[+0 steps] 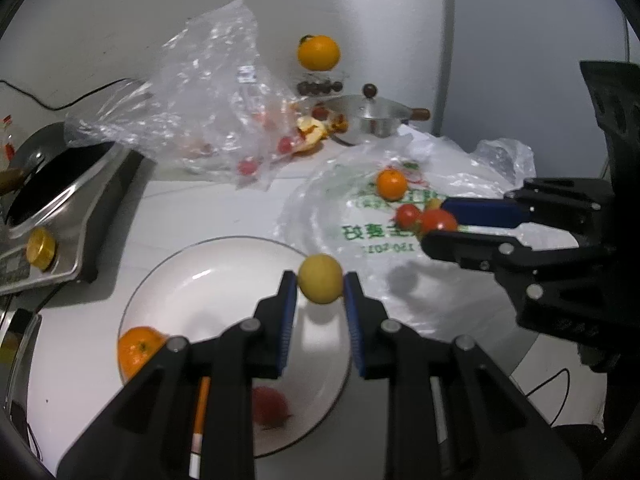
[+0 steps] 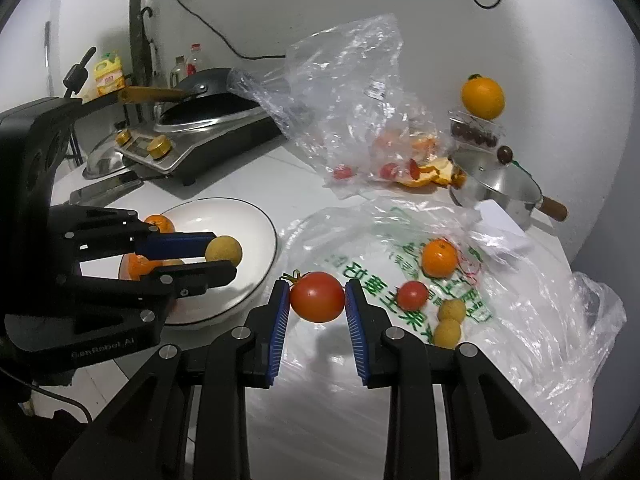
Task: Organize fruits
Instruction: 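Carry the yellow fruit and red tomato over the white plate with both tools, then lower the yellow fruit into the plate and open the left tool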
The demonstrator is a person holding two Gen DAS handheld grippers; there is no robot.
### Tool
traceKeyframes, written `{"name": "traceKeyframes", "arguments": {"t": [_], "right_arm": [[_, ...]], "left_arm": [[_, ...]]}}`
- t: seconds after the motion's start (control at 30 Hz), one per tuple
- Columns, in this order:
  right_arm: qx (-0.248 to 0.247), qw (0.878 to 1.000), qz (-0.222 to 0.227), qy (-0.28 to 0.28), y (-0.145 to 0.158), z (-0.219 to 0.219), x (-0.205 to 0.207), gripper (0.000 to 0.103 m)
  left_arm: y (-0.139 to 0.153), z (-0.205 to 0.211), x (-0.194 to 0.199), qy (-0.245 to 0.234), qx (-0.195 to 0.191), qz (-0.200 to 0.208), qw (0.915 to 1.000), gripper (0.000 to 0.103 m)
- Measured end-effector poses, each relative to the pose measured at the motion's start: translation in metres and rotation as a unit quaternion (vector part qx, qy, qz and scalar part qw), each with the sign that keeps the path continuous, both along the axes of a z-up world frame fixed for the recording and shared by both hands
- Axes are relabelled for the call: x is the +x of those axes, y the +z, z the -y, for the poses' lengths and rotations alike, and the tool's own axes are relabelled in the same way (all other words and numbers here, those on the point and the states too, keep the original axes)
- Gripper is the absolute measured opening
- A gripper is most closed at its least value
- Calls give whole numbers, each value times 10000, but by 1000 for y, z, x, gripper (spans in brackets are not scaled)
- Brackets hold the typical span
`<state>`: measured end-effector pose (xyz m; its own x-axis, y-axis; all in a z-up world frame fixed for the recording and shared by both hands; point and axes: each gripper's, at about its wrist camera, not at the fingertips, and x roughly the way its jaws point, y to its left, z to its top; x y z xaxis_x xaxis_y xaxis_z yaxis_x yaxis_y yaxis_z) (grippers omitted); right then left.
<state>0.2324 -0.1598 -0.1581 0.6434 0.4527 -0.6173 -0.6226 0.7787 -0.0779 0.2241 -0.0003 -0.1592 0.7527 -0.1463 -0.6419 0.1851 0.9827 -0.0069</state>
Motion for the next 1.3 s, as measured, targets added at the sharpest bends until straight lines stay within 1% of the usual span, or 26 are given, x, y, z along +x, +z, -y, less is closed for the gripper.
{"name": "traceKeyframes", "arguments": {"t": [0.5,0.83,1.1,1.3], "right_arm": [[-117,9997,-33,230,-2,-41,-2,30],[-173,9990,-106,388,-5,-68,7,30],[-185,9985,-220,458,-13,-82,18,30],[-183,9981,-308,500,-19,-91,26,30]], "left_arm": [[-6,-53,-2,411,-16,4,9992,25],[-14,-88,8,738,-27,-69,9972,25],[-24,-104,20,849,-58,-233,9961,25],[-27,-106,25,806,-41,-281,9963,25]]}}
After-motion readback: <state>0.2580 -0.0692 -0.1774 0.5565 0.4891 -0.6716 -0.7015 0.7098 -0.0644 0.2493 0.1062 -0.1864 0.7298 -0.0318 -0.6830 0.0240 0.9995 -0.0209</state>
